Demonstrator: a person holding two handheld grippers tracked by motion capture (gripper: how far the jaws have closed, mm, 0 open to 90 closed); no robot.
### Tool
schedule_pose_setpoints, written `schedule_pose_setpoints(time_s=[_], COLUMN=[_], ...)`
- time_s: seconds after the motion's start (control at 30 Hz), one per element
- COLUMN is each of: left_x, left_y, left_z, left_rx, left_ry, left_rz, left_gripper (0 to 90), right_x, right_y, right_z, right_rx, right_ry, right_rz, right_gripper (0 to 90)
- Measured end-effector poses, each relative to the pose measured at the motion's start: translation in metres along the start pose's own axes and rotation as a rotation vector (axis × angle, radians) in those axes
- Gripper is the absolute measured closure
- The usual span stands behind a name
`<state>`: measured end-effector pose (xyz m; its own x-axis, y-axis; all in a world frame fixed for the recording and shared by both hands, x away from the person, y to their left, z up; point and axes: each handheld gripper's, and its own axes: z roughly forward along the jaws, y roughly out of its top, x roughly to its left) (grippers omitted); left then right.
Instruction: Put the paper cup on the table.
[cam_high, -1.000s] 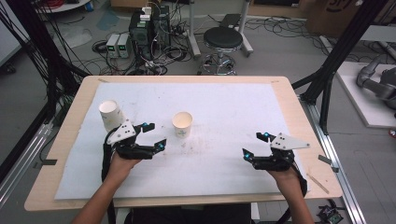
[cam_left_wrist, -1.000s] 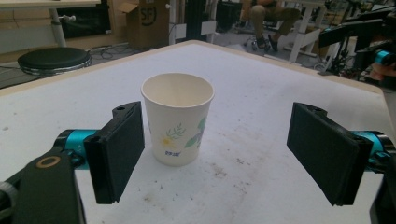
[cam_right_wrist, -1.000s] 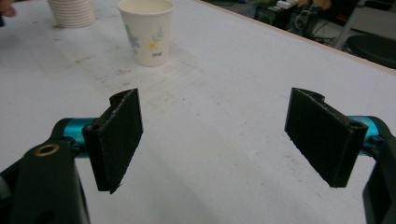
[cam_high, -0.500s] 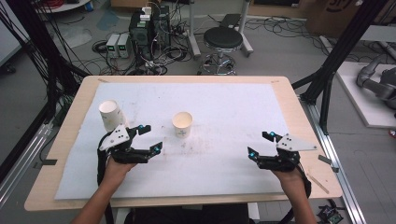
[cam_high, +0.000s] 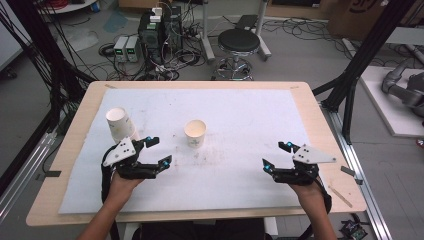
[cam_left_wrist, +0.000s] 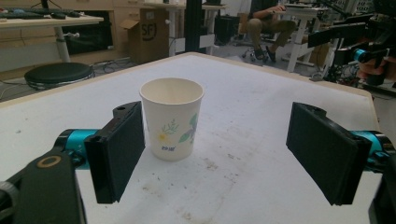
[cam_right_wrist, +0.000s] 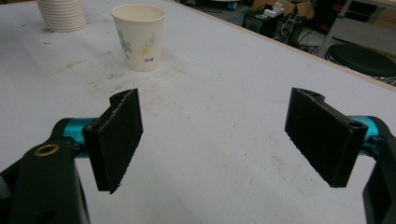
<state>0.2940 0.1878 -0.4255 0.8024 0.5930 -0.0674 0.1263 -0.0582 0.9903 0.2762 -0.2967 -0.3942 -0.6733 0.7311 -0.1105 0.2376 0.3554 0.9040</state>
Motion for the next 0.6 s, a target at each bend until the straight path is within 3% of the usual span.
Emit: schedule_pose_setpoints(time_s=[0.6], left_x=[0.0018], left_y=[-0.0004], left_z=[-0.0004], left_rx=[0.002], left_ry=[0.014], left_rz=[0.003], left_gripper=[20.7], right_x=[-0.0008], right_y=[0.0001], right_z=[0.0030], right_rx=[0.000], right_ry=[0.015], right_rz=[0.003], right_gripper=[19.4])
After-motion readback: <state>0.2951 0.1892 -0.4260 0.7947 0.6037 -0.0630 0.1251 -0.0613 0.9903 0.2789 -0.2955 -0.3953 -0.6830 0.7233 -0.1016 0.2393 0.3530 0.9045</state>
